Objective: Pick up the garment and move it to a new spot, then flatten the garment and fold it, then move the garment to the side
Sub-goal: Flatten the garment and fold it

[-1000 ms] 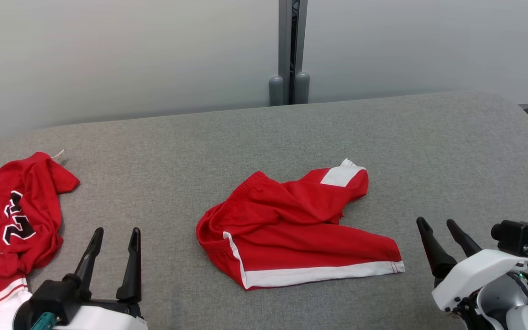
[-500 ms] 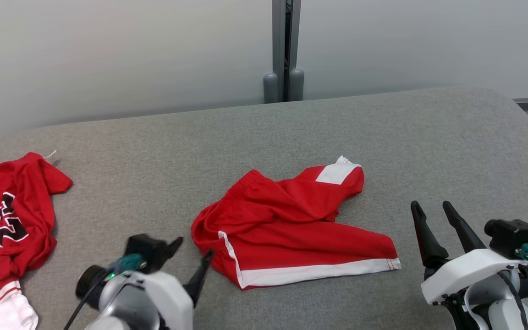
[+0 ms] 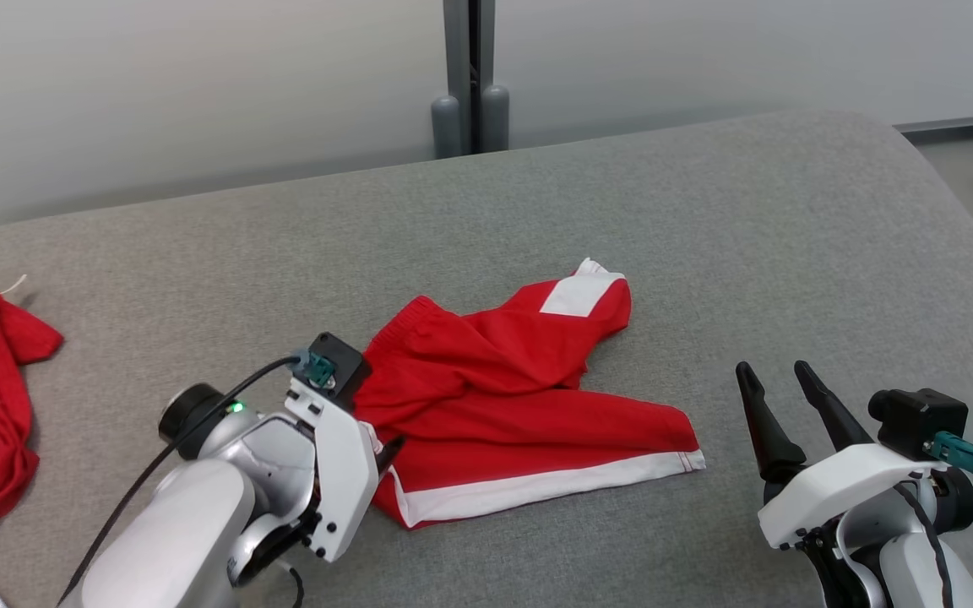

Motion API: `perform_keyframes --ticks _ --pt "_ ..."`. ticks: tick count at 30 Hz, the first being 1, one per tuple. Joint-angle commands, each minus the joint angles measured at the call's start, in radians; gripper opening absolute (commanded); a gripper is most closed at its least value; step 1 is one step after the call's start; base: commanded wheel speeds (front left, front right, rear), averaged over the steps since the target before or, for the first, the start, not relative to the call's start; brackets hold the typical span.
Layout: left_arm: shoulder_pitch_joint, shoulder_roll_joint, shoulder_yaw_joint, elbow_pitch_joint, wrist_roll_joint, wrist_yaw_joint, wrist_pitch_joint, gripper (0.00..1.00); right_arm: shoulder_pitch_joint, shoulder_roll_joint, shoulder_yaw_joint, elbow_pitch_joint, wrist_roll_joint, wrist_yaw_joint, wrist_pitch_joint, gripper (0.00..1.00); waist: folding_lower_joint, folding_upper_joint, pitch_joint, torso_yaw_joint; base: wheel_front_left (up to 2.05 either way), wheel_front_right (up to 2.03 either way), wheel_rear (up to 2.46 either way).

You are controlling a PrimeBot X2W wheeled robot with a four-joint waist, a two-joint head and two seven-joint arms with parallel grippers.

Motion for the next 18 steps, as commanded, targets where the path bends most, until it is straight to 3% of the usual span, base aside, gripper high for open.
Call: perform_keyframes --ticks 1,7,9,12,13,14,18 --pt "-0.048 0.003 -0.026 0.04 -0.004 -0.001 -0.009 1.0 -0.011 -0.005 0.001 0.005 -0.004 0.0 -0.004 1.0 0.0 0.0 0.015 -0.016 0.0 0.0 0.0" --pt "-0.096 0.004 -0.087 0.11 -0.043 -0.001 0.003 1.0 -0.018 -0.005 0.001 0.023 -0.002 0.0 -0.002 1.0 0.0 0.0 0.02 -0.024 0.0 0.0 0.0" --pt "-0.106 0.01 -0.103 0.123 -0.051 -0.001 0.005 0.82 -0.012 -0.005 -0.004 0.022 -0.005 0.0 -0.004 1.0 0.0 0.0 0.017 -0.02 0.0 0.0 0.0" --pt "-0.104 0.017 -0.127 0.129 -0.061 -0.001 -0.002 0.43 -0.002 -0.005 -0.012 0.022 -0.01 0.0 -0.002 1.0 0.0 0.0 0.01 -0.006 0.0 0.0 0.0" --pt "-0.104 0.019 -0.134 0.128 -0.065 -0.001 -0.003 0.28 0.0 -0.005 -0.013 0.023 -0.011 0.0 -0.001 1.0 0.0 0.0 0.008 -0.001 0.0 0.0 0.0" --pt "-0.102 0.021 -0.139 0.129 -0.069 -0.001 -0.006 0.0 0.001 -0.005 -0.012 0.024 -0.011 0.0 0.002 1.0 0.0 0.0 0.005 0.005 0.0 0.0 0.0" --pt "-0.091 0.036 -0.157 0.135 -0.082 -0.001 -0.018 0.0 -0.002 -0.006 -0.009 0.03 -0.011 0.0 0.007 1.0 0.0 0.0 -0.004 0.028 0.0 0.0 0.0"
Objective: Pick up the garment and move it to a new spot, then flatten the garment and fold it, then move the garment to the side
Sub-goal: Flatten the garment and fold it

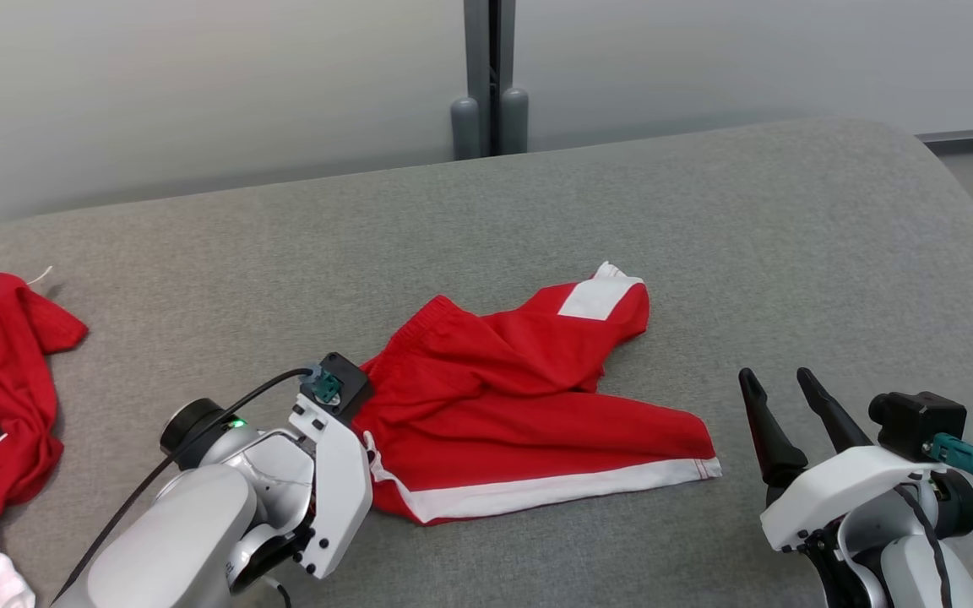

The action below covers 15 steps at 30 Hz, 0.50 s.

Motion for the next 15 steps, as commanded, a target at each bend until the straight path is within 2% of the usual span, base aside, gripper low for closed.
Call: perform_keyframes --ticks 1,7,15 --pt "0.007 0.009 -0.001 0.0 -0.007 -0.001 -0.012 0.0 0.004 -0.005 -0.004 0.0 -0.009 0.0 0.002 1.0 0.0 0.0 -0.006 0.014 0.0 0.0 0.0" --pt "0.056 0.045 0.012 -0.037 -0.015 0.01 -0.062 0.0 0.016 -0.005 -0.018 -0.013 -0.025 0.0 0.014 1.0 0.0 0.0 -0.012 0.048 0.0 0.0 0.0" --pt "0.17 0.097 0.03 -0.103 -0.036 0.047 -0.122 0.0 0.027 -0.006 -0.021 -0.027 -0.035 0.0 0.033 1.0 0.0 0.0 -0.016 0.074 0.0 0.0 0.0"
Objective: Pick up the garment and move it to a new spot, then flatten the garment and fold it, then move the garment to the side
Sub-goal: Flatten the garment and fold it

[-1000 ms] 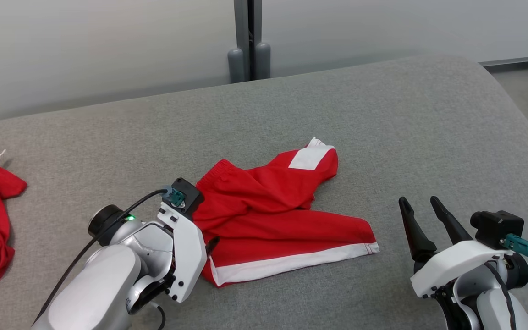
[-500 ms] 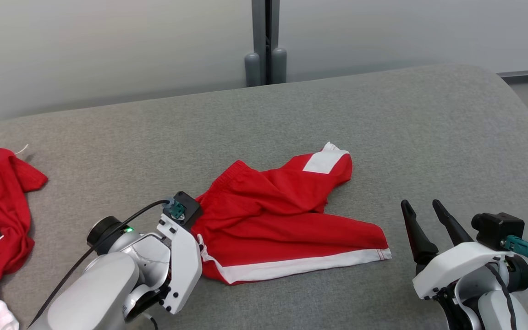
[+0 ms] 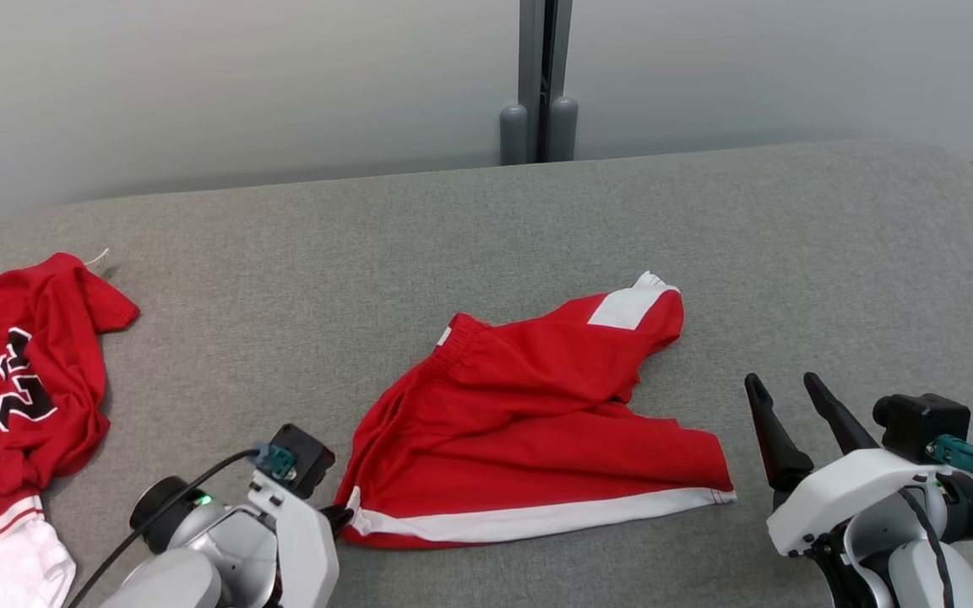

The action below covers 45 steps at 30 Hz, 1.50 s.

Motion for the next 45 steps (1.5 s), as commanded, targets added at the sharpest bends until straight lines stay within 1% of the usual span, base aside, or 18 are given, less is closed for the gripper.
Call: perform_keyframes --ticks 1,6,7,8,9,10,18,20,22,30,32,36,37,39,42,45 --pt "0.019 0.011 0.011 -0.011 -0.002 0.014 -0.022 0.0 0.011 -0.006 -0.001 -0.006 -0.007 0.0 0.005 1.0 0.0 0.0 -0.001 0.002 0.0 0.0 0.0" --pt "0.08 0.03 0.017 -0.024 -0.008 0.031 -0.072 0.0 0.015 -0.006 -0.001 -0.019 -0.011 0.0 0.015 1.0 0.0 0.0 -0.006 0.0 0.0 0.0 0.0" --pt "0.09 0.034 0.018 -0.02 -0.011 0.034 -0.08 0.03 0.017 -0.006 -0.002 -0.021 -0.012 0.0 0.017 1.0 0.0 0.0 -0.007 -0.002 0.0 0.0 0.0" --pt "0.1 0.034 0.021 -0.014 -0.013 0.036 -0.089 0.34 0.018 -0.006 -0.003 -0.021 -0.014 0.0 0.019 1.0 0.0 0.0 -0.008 -0.003 0.0 0.0 0.0" --pt "0.109 0.034 0.021 -0.007 -0.014 0.039 -0.096 0.89 0.018 -0.006 -0.004 -0.022 -0.015 0.0 0.022 1.0 0.0 0.0 -0.009 -0.003 0.0 0.0 0.0" --pt "0.116 0.032 0.02 -0.001 -0.015 0.04 -0.103 1.0 0.019 -0.005 -0.005 -0.024 -0.016 0.0 0.023 1.0 0.0 0.0 -0.009 -0.004 0.0 0.0 0.0" --pt "0.126 0.016 0.042 0.017 -0.022 0.041 -0.191 1.0 0.025 -0.006 -0.001 -0.041 -0.029 0.0 0.005 1.0 0.0 0.0 -0.014 0.0 0.0 0.0 0.0" --pt "0.127 0.022 0.055 0.011 -0.019 0.047 -0.224 1.0 0.027 -0.005 0.004 -0.046 -0.032 0.0 -0.009 1.0 0.0 0.0 -0.017 0.0 0.0 0.0 0.0" --pt "0.129 0.029 0.072 -0.003 -0.006 0.063 -0.267 1.0 0.029 -0.006 0.006 -0.046 -0.031 0.0 -0.021 1.0 0.0 0.0 -0.02 0.0 0.0 0.0 0.0" --pt "0.161 0.062 0.187 -0.096 0.026 0.167 -0.49 1.0 0.02 -0.006 0.013 -0.042 -0.025 0.0 -0.096 1.0 0.0 0.0 -0.042 0.007 0.0 0.0 0.0" --pt "0.161 0.072 0.22 -0.132 0.055 0.206 -0.567 1.0 0.016 -0.006 0.014 -0.046 -0.027 0.0 -0.118 1.0 0.0 0.0 -0.048 0.009 0.0 0.0 0.0" --pt "0.207 0.068 0.283 -0.17 0.059 0.264 -0.689 1.0 0.013 -0.006 0.018 -0.055 -0.032 0.0 -0.163 1.0 0.0 0.0 -0.062 0.011 0.0 0.0 0.0" --pt "0.226 0.064 0.318 -0.189 0.057 0.288 -0.722 1.0 0.016 -0.006 0.023 -0.059 -0.027 0.0 -0.186 1.0 0.0 0.0 -0.067 0.012 0.0 0.0 0.0" --pt "0.259 0.052 0.348 -0.201 0.049 0.311 -0.737 1.0 0.025 -0.006 0.021 -0.062 -0.02 0.0 -0.212 1.0 0.0 0.0 -0.073 0.016 0.0 0.0 0.0" --pt "0.296 0.031 0.397 -0.22 0.045 0.333 -0.749 1.0 0.052 -0.011 0.017 -0.065 -0.007 0.0 -0.244 1.0 0.0 0.0 -0.081 0.025 0.0 0.0 0.0" --pt "0.341 -0.007 0.458 -0.242 0.052 0.355 -0.753 1.0 0.072 -0.022 0.02 -0.055 -0.002 0.0 -0.267 1.0 0.0 0.0 -0.085 0.027 0.0 0.0 0.0"
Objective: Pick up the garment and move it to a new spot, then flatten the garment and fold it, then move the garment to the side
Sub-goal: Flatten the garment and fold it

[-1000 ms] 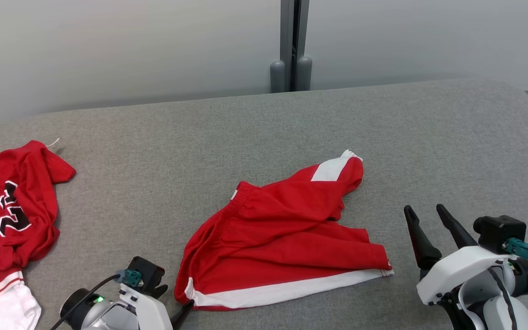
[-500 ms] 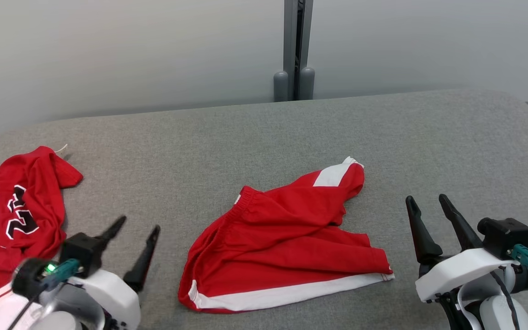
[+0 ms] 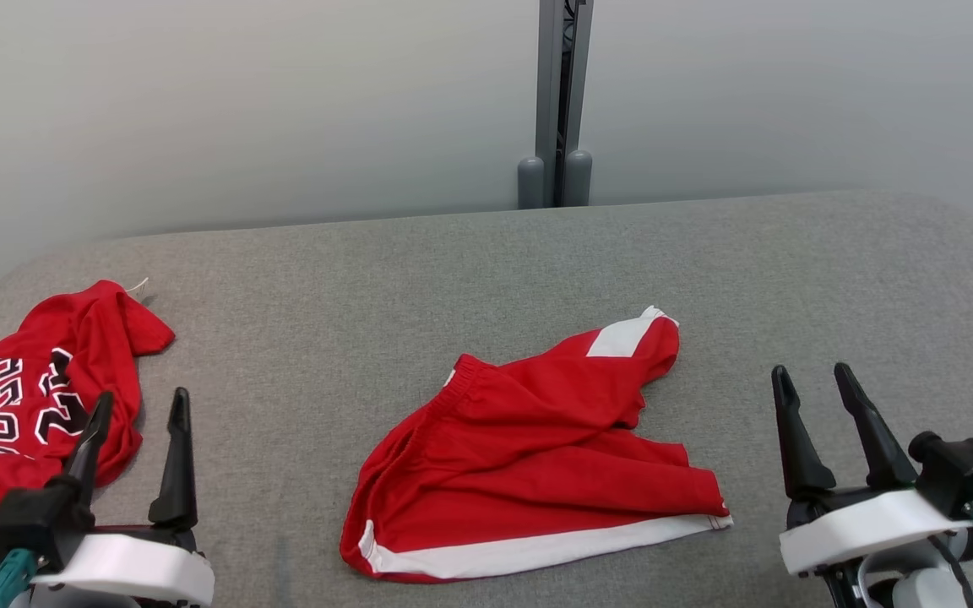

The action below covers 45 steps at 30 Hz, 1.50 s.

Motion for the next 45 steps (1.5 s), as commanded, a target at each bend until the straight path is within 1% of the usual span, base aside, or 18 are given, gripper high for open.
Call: perform_keyframes --ticks 1,3,8,12,14,15,22,32,36,40,42,45 --pt "0.019 -0.012 0.024 -0.01 0.011 0.007 -0.006 1.0 0.015 -0.008 0.005 0.01 0.0 0.0 -0.01 1.0 0.0 0.0 -0.001 -0.001 0.0 0.0 0.0" --pt "0.054 -0.05 0.063 -0.023 0.03 0.005 -0.006 1.0 0.025 -0.008 0.018 0.02 0.0 0.0 -0.018 1.0 0.0 0.0 -0.003 -0.002 0.0 0.0 0.0" --pt "0.113 -0.135 0.125 -0.007 0.072 -0.029 -0.006 1.0 0.033 -0.022 0.056 0.052 -0.018 0.0 -0.027 1.0 0.0 0.0 -0.009 -0.007 0.0 0.0 0.0" --pt "0.124 -0.177 0.149 0.017 0.107 -0.077 -0.005 1.0 0.034 -0.03 0.071 0.062 -0.034 0.0 -0.034 1.0 0.0 0.0 -0.011 -0.007 0.0 0.0 0.0" --pt "0.121 -0.188 0.166 0.028 0.12 -0.097 -0.005 1.0 0.031 -0.035 0.072 0.064 -0.036 0.0 -0.036 1.0 0.0 0.0 -0.012 -0.009 0.0 0.0 0.0" --pt "0.121 -0.188 0.166 0.028 0.12 -0.097 -0.005 1.0 0.031 -0.035 0.072 0.064 -0.036 0.0 -0.036 1.0 0.0 0.0 -0.012 -0.009 0.0 0.0 0.0" --pt "0.107 -0.221 0.196 0.062 0.155 -0.154 -0.005 1.0 0.024 -0.034 0.079 0.073 -0.03 0.0 -0.037 1.0 0.0 0.0 -0.012 -0.013 0.0 0.0 0.0" --pt "0.097 -0.258 0.222 0.088 0.185 -0.2 -0.005 1.0 0.021 -0.041 0.081 0.083 -0.023 0.0 -0.038 1.0 0.0 0.0 -0.016 -0.005 0.0 0.0 0.0" --pt "0.099 -0.27 0.228 0.097 0.196 -0.215 -0.005 1.0 0.024 -0.047 0.087 0.089 -0.023 0.0 -0.019 1.0 0.0 0.0 -0.018 -0.002 0.0 0.0 0.0" --pt "0.098 -0.277 0.217 0.102 0.189 -0.246 -0.004 1.0 0.039 -0.054 0.09 0.108 -0.012 0.0 0.023 1.0 0.0 0.0 -0.019 0.003 0.0 0.0 0.0" --pt "0.102 -0.279 0.191 0.117 0.176 -0.271 0.03 1.0 0.044 -0.061 0.097 0.12 0.002 0.0 0.058 1.0 0.0 0.0 -0.019 0.005 0.0 0.0 0.0" --pt "0.108 -0.272 0.132 0.138 0.16 -0.313 0.144 1.0 0.053 -0.085 0.118 0.146 -0.006 0.0 0.13 1.0 0.0 0.0 -0.017 0.005 0.0 0.0 0.0"
